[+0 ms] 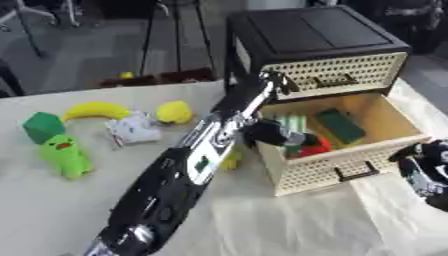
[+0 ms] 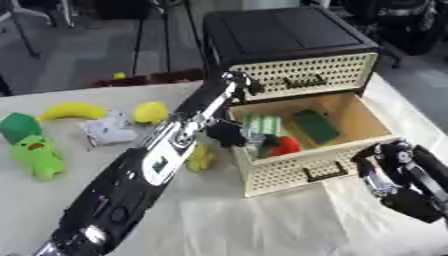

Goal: Pick up objects from table and place into drawer.

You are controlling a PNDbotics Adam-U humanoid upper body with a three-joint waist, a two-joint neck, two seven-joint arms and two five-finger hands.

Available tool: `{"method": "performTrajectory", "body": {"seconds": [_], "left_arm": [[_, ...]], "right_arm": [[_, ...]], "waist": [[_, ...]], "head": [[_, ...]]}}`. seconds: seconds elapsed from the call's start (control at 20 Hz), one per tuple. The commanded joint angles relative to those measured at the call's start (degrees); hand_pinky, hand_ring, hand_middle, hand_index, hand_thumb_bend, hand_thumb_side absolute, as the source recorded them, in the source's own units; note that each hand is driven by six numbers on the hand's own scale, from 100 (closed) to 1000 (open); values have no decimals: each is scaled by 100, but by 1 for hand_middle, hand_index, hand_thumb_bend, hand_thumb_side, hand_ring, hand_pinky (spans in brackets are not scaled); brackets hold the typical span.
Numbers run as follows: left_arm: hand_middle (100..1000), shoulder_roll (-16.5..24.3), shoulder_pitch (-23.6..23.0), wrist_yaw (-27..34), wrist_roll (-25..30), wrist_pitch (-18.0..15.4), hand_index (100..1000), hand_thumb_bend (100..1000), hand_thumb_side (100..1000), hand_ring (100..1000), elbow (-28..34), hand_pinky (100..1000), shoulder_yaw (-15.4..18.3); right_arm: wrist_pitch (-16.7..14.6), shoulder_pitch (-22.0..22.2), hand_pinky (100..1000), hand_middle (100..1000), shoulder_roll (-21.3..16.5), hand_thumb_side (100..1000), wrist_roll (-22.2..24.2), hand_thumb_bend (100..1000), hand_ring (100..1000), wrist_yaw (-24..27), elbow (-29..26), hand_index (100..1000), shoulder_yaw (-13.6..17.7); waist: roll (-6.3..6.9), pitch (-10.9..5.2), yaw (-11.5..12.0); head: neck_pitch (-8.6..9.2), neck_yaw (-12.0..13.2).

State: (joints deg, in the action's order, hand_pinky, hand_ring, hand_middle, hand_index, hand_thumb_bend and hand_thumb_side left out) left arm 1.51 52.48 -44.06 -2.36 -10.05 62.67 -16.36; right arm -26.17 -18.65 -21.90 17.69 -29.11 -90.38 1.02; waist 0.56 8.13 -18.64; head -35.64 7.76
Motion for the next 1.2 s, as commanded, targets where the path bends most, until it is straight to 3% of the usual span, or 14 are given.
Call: {"method": "performTrajectory", "body": {"seconds": [0.05,0.4,0.7,0.75,0.8,0.95,1.2], "left_arm": [[595,19,83,127,-175,-81,731,1000,656,545,71,635,69],[592,291,46,589,-202,-61,738,974,662,534,597,644,61],[591,800,-83,1195,44,141,747,846,682,537,1579,648,131],[591,897,-115,1296,62,180,746,780,752,537,1743,648,171],[591,1010,-153,1398,65,210,747,827,690,539,1908,649,221],[592,1371,-309,1688,15,284,747,805,696,542,2381,647,415],[596,2052,-767,2152,-130,483,750,784,701,548,3175,648,802]], "right_arm": [[-14,-90,100,143,-88,825,38,100,100,50,-119,652,12],[-85,-22,100,175,-170,843,161,100,100,10,-94,562,-41],[-191,63,100,336,-243,874,398,100,145,-124,-21,512,-109],[-199,75,100,391,-252,871,436,100,151,-134,-1,507,-116],[-206,89,100,430,-258,889,477,100,153,-146,24,506,-125],[-199,113,100,519,-279,898,586,100,150,-199,120,513,-139],[-159,147,100,576,-311,915,693,100,150,-369,312,534,-114]], "waist": [[-31,-62,2],[-21,-69,113],[6,-145,287],[13,-162,324],[22,-182,370],[44,-240,496],[74,-319,716]], "head": [[39,-20],[35,-92],[-14,-223],[-23,-253],[-33,-284],[-61,-400],[-103,-549]]}}
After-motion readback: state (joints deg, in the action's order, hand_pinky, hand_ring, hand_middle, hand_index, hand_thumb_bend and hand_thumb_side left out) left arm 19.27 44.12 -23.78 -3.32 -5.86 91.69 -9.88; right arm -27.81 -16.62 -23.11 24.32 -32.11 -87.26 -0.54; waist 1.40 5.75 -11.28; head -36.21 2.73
